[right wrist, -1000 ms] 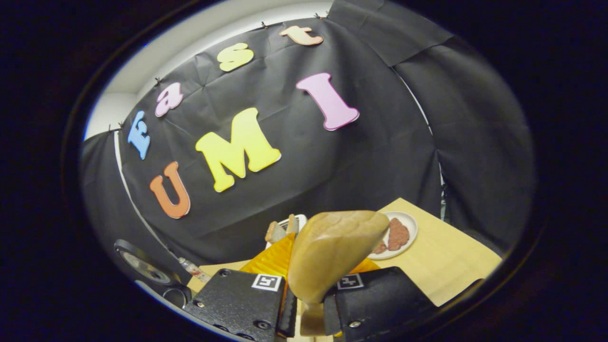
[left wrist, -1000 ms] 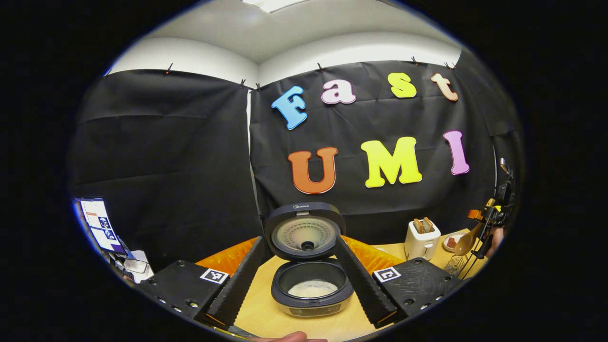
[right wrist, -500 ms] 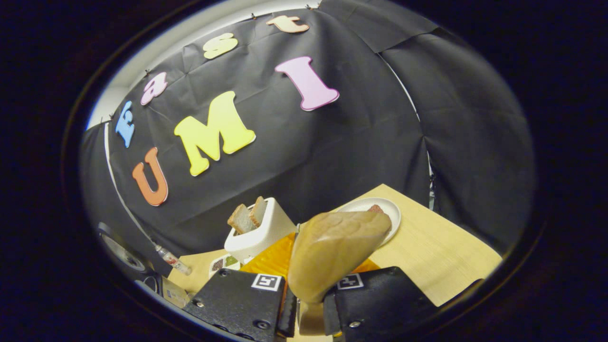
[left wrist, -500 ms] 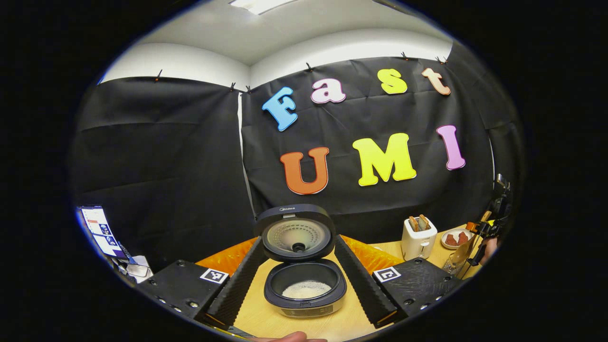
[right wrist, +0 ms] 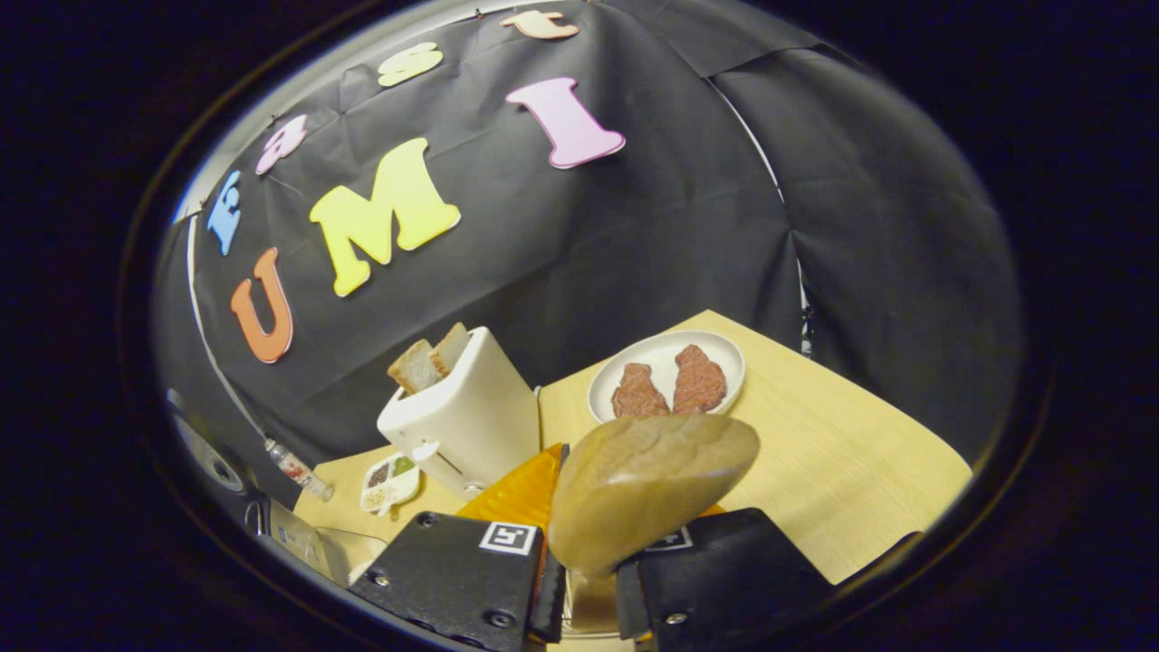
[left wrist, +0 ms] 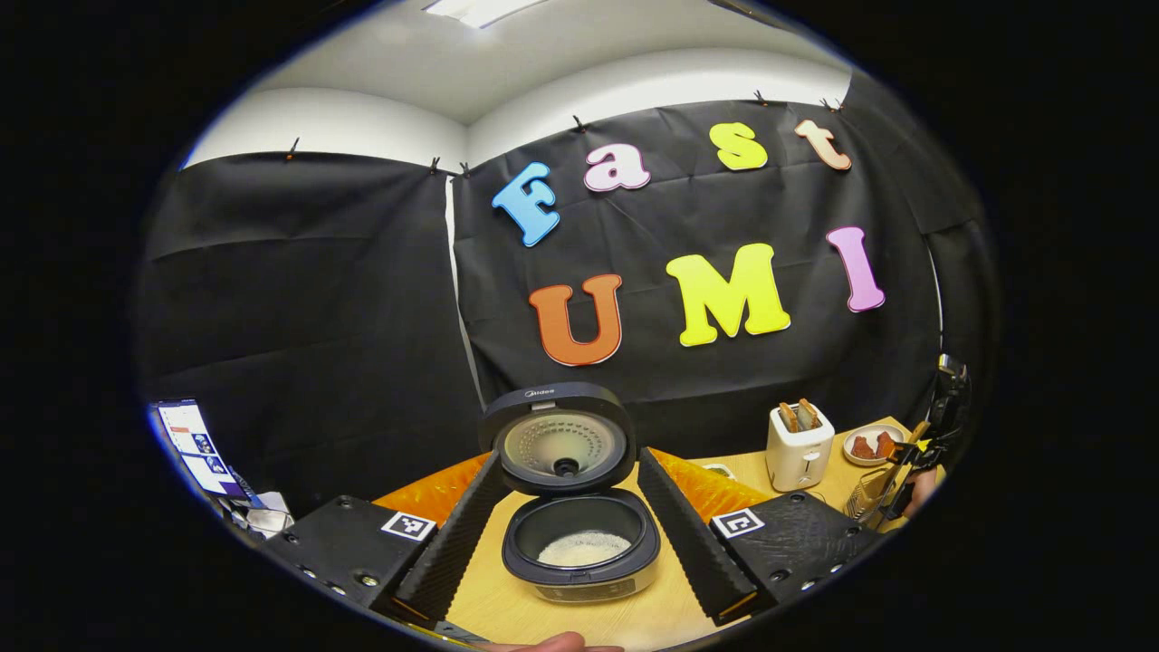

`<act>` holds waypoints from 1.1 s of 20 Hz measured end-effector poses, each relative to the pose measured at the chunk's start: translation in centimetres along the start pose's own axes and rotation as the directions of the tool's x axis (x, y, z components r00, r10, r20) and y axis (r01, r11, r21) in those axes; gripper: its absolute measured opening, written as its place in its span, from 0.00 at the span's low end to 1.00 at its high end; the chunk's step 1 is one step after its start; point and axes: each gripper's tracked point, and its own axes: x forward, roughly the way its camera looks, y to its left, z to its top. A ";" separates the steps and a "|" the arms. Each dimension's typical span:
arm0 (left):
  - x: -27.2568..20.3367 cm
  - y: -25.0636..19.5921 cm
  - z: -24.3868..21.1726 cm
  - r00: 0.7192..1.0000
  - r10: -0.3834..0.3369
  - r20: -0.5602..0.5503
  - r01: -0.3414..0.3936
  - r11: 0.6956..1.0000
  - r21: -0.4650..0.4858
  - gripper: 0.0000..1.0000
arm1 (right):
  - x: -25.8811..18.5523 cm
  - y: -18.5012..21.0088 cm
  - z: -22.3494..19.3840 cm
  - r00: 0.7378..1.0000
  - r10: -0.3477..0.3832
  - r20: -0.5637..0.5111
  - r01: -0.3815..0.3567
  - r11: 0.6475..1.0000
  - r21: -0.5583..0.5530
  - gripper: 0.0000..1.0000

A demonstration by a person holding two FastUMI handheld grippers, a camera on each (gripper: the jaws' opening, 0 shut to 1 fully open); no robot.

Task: Close the left gripper, press the button to open the rice cooker; take a wooden spoon from the chopstick holder with the right hand, scoop a spoonful of rice and pour it into the rice cooker, then put the wooden spoon back into the chopstick holder.

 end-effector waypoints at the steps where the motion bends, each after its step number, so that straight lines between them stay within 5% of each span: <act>1: 0.0 0.0 -0.1 1.000 0.001 0.000 -0.001 1.000 0.003 0.95 | -0.1 -0.2 -0.3 1.000 -0.003 0.001 0.003 1.000 -0.003 0.23; 7: -0.2 0.0 0.1 1.000 -0.005 0.004 0.005 1.000 0.001 0.95 | -0.6 -1.6 0.2 0.998 -0.061 -0.009 0.061 0.997 -0.053 0.30; 8: -0.3 0.1 0.1 1.000 -0.005 0.004 0.005 1.000 0.000 0.95 | -1.0 -1.8 0.3 0.997 -0.077 -0.007 0.077 0.995 -0.071 0.53; 11: -0.4 0.2 0.4 1.000 -0.005 0.011 0.005 1.000 0.000 0.95 | -1.6 -2.9 1.2 0.992 -0.127 0.011 0.127 0.982 -0.138 0.95; 16: -0.5 0.7 0.4 1.000 -0.007 0.012 0.007 1.000 -0.004 0.95 | -4.5 -3.6 2.8 0.985 -0.164 0.050 0.171 0.962 -0.214 0.91; 22: -0.3 1.2 0.8 0.999 -0.023 0.024 0.023 1.000 -0.003 0.95 | -12.7 0.7 7.7 0.984 -0.086 0.158 0.130 0.948 -0.291 0.92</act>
